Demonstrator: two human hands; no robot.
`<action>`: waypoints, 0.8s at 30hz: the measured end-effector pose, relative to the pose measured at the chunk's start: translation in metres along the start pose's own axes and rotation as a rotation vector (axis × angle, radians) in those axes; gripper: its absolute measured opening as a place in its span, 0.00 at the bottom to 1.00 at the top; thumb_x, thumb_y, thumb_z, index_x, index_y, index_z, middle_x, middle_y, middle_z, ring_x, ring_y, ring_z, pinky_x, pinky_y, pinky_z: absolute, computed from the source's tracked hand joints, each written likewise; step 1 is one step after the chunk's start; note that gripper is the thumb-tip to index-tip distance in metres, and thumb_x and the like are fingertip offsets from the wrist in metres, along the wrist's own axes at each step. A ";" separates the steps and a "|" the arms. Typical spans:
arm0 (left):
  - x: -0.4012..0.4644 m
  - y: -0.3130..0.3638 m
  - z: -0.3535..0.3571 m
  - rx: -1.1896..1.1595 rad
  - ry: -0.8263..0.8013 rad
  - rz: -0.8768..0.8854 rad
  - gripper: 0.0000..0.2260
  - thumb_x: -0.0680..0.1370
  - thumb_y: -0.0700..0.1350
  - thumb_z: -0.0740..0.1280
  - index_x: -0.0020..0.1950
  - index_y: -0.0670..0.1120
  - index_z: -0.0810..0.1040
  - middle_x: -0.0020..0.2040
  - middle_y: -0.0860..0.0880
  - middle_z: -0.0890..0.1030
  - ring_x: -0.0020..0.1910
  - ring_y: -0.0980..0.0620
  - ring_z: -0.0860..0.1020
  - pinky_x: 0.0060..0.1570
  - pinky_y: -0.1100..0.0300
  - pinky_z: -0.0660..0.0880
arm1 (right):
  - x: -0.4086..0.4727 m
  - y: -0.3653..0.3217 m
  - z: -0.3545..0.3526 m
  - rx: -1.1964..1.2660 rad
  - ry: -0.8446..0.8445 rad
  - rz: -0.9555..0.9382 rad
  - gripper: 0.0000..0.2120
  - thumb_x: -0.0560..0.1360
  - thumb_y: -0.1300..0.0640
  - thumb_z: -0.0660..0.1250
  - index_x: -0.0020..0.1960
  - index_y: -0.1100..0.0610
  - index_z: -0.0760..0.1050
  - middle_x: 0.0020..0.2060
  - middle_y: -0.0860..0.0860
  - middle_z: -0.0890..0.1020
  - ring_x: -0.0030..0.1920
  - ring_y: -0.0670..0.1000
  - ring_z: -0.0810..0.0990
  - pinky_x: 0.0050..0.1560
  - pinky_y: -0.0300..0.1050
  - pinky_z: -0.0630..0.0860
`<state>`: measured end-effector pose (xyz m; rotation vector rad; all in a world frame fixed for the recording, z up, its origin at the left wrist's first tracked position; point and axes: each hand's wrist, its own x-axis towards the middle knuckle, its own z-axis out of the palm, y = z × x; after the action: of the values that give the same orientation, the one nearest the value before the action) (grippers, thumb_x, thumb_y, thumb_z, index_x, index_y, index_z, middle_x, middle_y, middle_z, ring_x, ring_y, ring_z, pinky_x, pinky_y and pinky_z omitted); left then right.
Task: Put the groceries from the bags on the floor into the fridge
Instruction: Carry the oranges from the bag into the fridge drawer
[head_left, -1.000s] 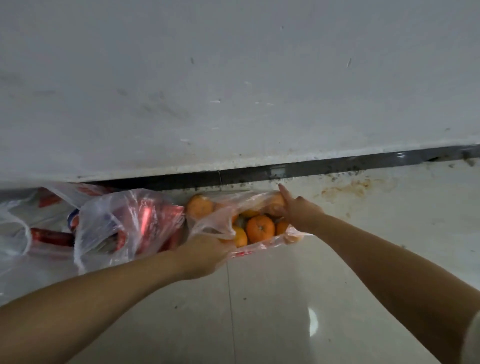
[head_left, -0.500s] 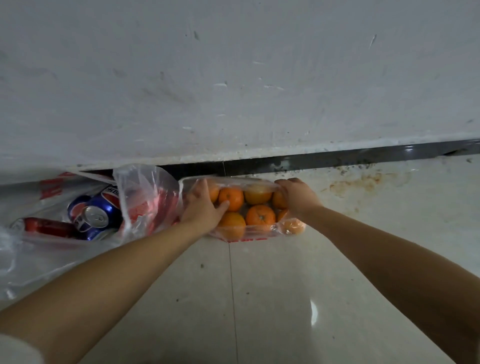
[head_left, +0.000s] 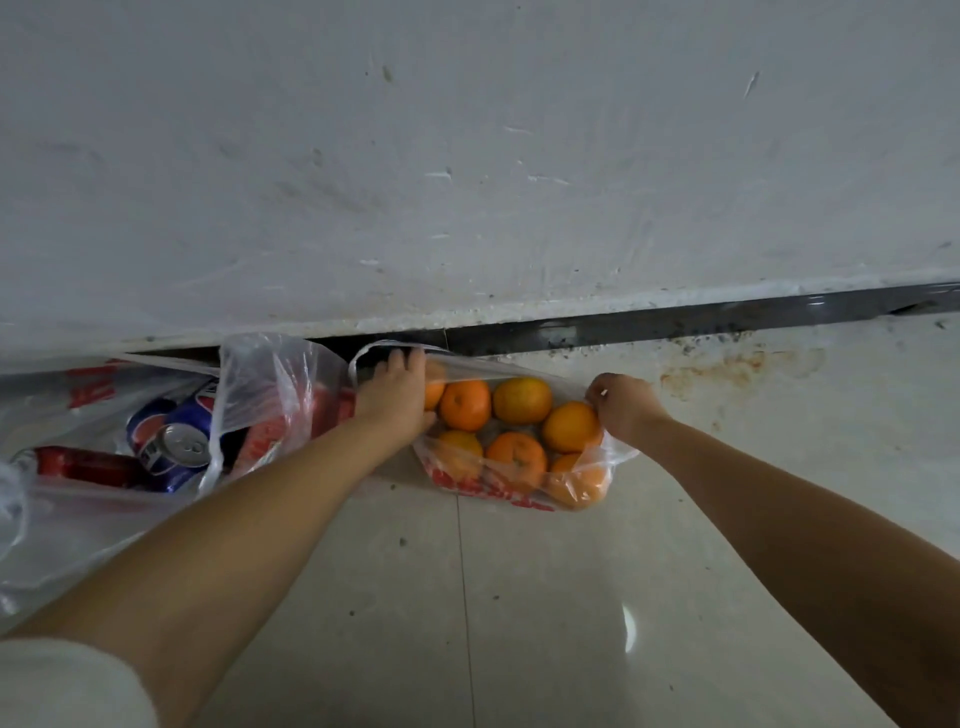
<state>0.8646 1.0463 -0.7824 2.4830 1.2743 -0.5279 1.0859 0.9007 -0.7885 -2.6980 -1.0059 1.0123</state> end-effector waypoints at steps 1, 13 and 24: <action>0.004 -0.004 0.001 -0.099 -0.021 -0.009 0.40 0.72 0.50 0.72 0.76 0.46 0.53 0.71 0.40 0.63 0.65 0.40 0.70 0.58 0.48 0.72 | -0.001 0.001 0.001 -0.026 0.015 -0.006 0.13 0.81 0.59 0.56 0.62 0.56 0.74 0.57 0.57 0.78 0.48 0.54 0.75 0.49 0.43 0.73; -0.015 -0.022 0.003 -0.234 -0.284 0.160 0.41 0.67 0.64 0.71 0.73 0.48 0.59 0.64 0.46 0.75 0.58 0.47 0.76 0.57 0.53 0.74 | -0.010 0.013 -0.004 -0.007 0.132 -0.097 0.14 0.80 0.56 0.58 0.65 0.54 0.71 0.62 0.56 0.74 0.55 0.55 0.76 0.52 0.44 0.75; -0.045 -0.005 0.008 0.592 0.268 0.983 0.12 0.74 0.39 0.54 0.48 0.42 0.77 0.46 0.45 0.82 0.45 0.46 0.80 0.45 0.53 0.79 | -0.099 -0.061 0.046 -0.692 -0.198 -1.030 0.28 0.74 0.67 0.61 0.73 0.55 0.61 0.63 0.59 0.70 0.58 0.60 0.73 0.39 0.50 0.75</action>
<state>0.8349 1.0139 -0.7696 3.2937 -0.2139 -0.3256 0.9686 0.8815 -0.7510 -1.8390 -2.7372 0.7565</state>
